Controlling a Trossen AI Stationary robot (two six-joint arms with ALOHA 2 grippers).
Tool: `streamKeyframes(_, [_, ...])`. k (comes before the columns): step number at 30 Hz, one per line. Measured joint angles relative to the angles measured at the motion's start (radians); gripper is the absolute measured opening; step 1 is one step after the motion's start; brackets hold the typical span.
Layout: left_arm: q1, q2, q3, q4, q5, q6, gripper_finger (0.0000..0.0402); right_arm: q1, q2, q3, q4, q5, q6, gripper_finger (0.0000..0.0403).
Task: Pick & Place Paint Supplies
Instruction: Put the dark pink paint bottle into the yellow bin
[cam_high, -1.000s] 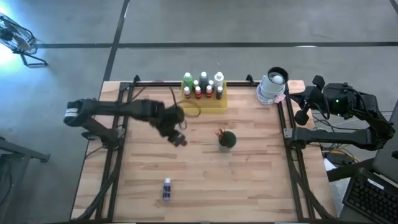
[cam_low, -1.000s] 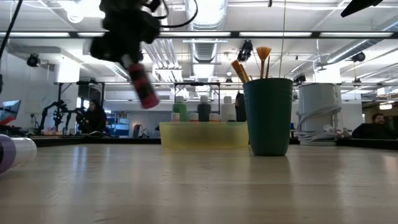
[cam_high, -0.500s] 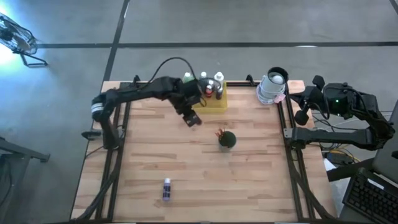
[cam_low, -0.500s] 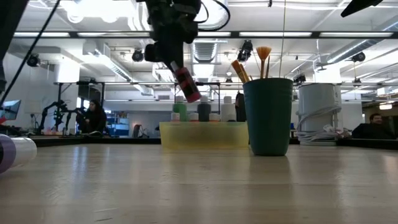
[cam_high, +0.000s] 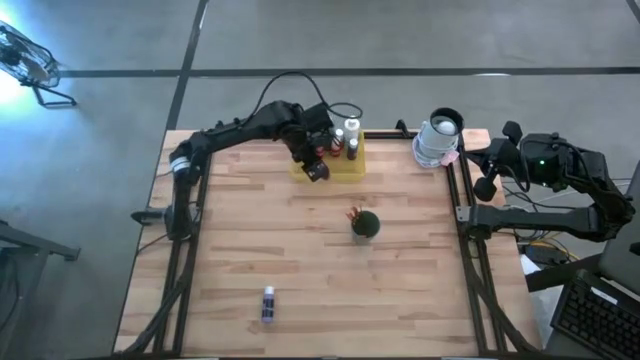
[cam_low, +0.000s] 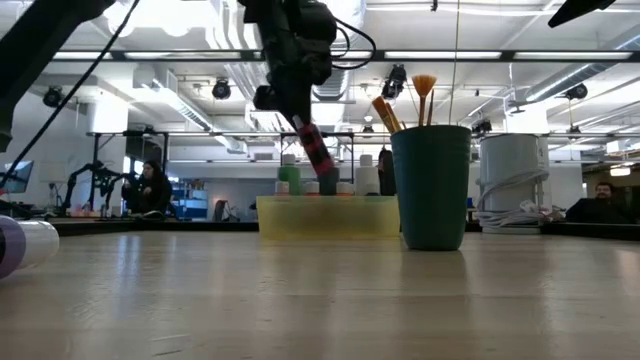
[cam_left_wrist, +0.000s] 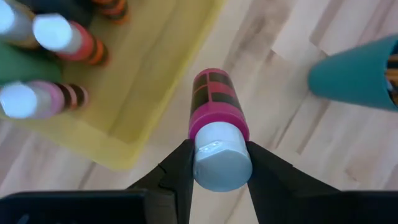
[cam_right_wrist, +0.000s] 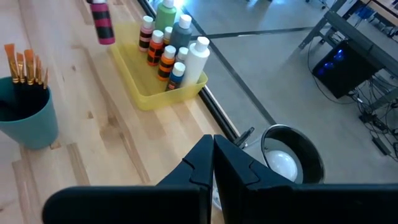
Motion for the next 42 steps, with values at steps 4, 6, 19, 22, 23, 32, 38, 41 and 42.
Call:
streamKeyframes(4, [0.026, 0.032, 0.04, 0.0, -0.021, 0.009, 0.0123, 0.0, 0.0, 0.0, 0.0, 0.0, 0.0, 0.0008])
streamKeyframes(6, [0.038, 0.043, 0.054, -0.003, -0.05, 0.017, 0.0123, 0.0, 0.0, 0.0, 0.0, 0.0, 0.0, 0.0008])
streamKeyframes(19, [0.105, 0.074, 0.063, -0.08, -0.123, 0.108, 0.0123, 0.0, 0.0, 0.0, 0.0, 0.0, 0.0, 0.0008])
streamKeyframes(22, [0.107, 0.091, 0.061, -0.08, -0.126, 0.133, 0.0123, 0.0, 0.0, 0.0, 0.0, 0.0, 0.0, 0.0008])
streamKeyframes(23, [0.107, 0.098, 0.061, -0.079, -0.128, 0.141, 0.0123, 0.0, 0.0, 0.0, 0.0, 0.0, 0.0, 0.0008])
streamKeyframes(32, [0.108, 0.163, 0.06, -0.076, -0.134, 0.165, 0.0123, 0.0, 0.0, 0.0, 0.0, 0.0, 0.0, 0.0008])
streamKeyframes(38, [0.108, 0.182, 0.06, -0.062, -0.17, 0.165, 0.0123, 0.0, 0.0, 0.0, 0.0, 0.0, 0.0, 0.0008])
streamKeyframes(41, [0.108, 0.191, 0.06, -0.053, -0.174, 0.161, 0.0123, 0.0, 0.0, 0.0, 0.0, 0.0, 0.0, 0.0008])
streamKeyframes(42, [0.108, 0.195, 0.06, -0.051, -0.174, 0.159, 0.0123, 0.0, 0.0, 0.0, 0.0, 0.0, 0.0, 0.0008])
